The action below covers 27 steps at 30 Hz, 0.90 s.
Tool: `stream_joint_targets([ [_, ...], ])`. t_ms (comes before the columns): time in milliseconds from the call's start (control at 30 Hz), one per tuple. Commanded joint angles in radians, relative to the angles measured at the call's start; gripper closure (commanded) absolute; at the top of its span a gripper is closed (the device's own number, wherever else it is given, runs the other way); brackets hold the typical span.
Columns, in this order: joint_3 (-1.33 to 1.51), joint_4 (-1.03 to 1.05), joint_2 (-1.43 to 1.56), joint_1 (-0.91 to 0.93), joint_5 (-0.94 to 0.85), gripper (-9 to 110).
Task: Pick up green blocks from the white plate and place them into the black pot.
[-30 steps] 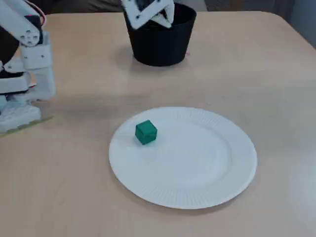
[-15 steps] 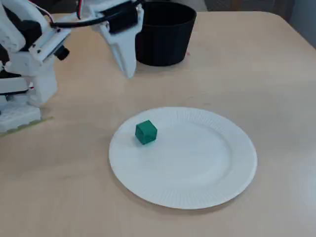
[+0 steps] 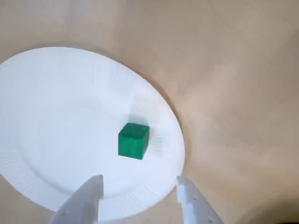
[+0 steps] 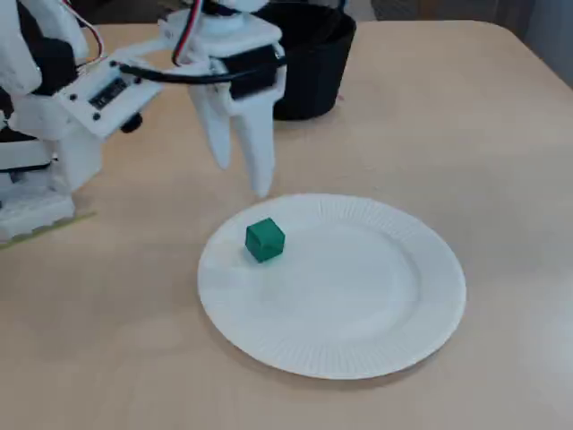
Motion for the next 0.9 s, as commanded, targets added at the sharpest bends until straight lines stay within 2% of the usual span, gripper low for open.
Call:
stream_joint_targets([
  [0,-0.060,0.031,-0.048,0.038,-0.054,75],
  [200,-0.123,0.035,-0.198,0.071,-0.138,74],
  [867,-0.252,0.031,-0.396,0.011,-0.209,72],
])
